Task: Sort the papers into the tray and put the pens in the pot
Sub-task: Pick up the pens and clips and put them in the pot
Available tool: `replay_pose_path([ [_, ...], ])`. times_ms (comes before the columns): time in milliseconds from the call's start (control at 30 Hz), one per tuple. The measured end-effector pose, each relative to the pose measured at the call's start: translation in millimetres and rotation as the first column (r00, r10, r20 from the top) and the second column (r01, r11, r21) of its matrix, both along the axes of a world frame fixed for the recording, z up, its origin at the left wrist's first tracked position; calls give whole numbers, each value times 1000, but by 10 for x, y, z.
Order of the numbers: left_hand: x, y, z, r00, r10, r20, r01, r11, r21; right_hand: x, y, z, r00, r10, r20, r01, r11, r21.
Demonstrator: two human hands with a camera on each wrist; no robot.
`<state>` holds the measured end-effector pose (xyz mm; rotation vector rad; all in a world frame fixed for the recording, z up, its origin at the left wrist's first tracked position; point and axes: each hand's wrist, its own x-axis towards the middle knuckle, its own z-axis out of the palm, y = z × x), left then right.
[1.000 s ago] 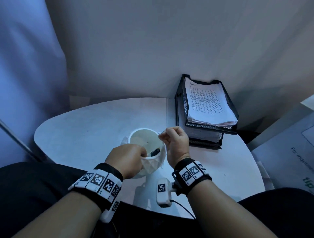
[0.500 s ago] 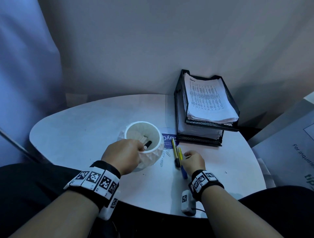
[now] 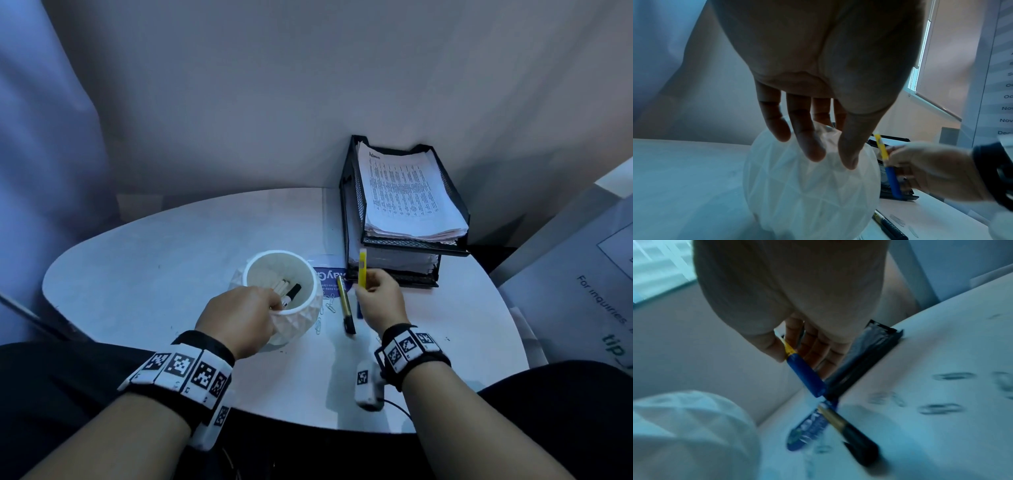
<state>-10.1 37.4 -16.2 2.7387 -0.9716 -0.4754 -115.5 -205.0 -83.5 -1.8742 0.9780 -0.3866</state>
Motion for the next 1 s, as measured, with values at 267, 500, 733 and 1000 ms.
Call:
replay_pose_path([
  [267, -23, 20, 30, 1000, -3, -9, 3, 1000, 2, 375, 485, 659, 888, 7, 460, -89, 984, 155],
  [500, 15, 46, 50, 1000, -3, 6, 3, 1000, -18, 358, 719, 373, 927, 109, 359, -201, 953, 228],
  [733, 129, 100, 55, 998, 61, 7, -61, 997, -56, 324, 363, 59, 973, -136, 189, 90, 968, 233],
  [1000, 260, 168, 92, 990, 142, -19, -143, 986, -90, 174, 78, -424, 913, -5, -408, -26, 997, -70],
])
